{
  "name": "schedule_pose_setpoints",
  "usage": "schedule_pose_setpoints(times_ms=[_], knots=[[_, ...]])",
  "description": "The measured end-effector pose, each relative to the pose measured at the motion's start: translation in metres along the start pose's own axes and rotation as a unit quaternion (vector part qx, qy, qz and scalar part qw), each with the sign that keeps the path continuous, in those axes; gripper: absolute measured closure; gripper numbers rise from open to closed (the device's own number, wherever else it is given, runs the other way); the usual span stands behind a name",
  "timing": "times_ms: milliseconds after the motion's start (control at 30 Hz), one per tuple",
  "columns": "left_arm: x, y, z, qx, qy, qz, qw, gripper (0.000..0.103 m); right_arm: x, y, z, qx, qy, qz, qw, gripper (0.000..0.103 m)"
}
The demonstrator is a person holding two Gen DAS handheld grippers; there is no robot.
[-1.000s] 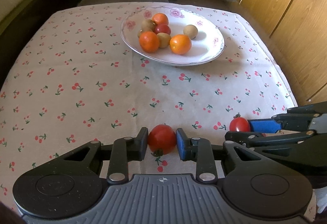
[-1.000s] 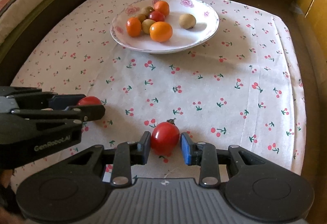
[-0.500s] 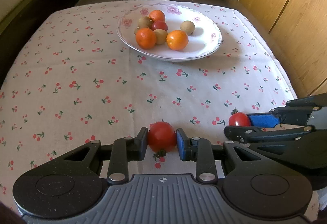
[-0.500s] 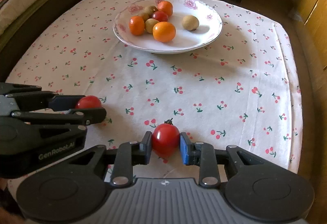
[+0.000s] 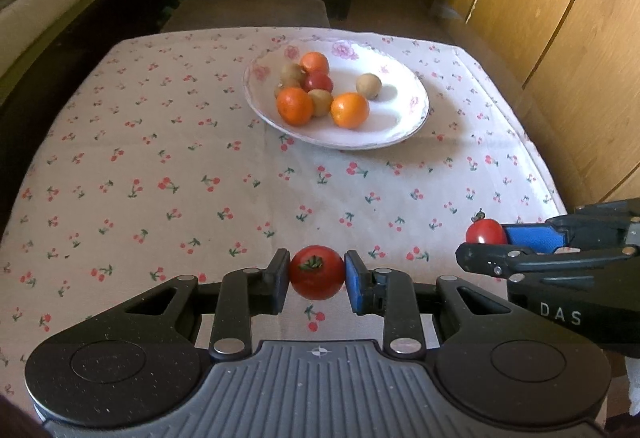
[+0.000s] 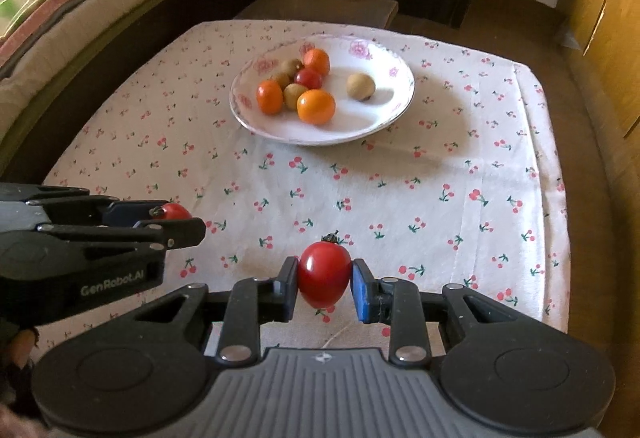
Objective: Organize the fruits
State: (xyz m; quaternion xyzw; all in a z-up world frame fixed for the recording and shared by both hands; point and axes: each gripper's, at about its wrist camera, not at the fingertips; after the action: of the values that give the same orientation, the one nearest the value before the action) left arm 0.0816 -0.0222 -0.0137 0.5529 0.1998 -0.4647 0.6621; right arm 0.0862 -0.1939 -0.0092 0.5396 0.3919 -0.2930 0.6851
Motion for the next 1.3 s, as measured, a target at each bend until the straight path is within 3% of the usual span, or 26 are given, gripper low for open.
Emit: schedule_pose_setpoints(times_ms=[533,967,1300], knots=[[0.012,0.048,-0.004,-0.013,-0.024,0.041,0.9988,0.066,0.013,0.044,0.010,0.026,0.000,0.032,0.999,0.073],[0.038,0.082,-0.010,-0.019,-0.021,0.043,0.9987,0.066,0.044,0.081,0.017,0.039,-0.003,0.033,0.999,0.073],[0.035,0.075,-0.020,-0.031,-0.029,0.034,0.9985,0.066,0.043,0.060,0.015,0.052,0.023,-0.008,0.998,0.073]])
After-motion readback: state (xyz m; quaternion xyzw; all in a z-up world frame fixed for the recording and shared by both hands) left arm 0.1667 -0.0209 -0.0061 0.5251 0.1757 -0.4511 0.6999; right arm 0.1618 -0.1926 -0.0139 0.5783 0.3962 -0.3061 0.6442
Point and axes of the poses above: each gripper's, at about its wrist camera, not at the fingertips, and x roughly the way its jaws point, z to its right, y to its top, and after that the axes turned 13 degrees about -y, right-handed
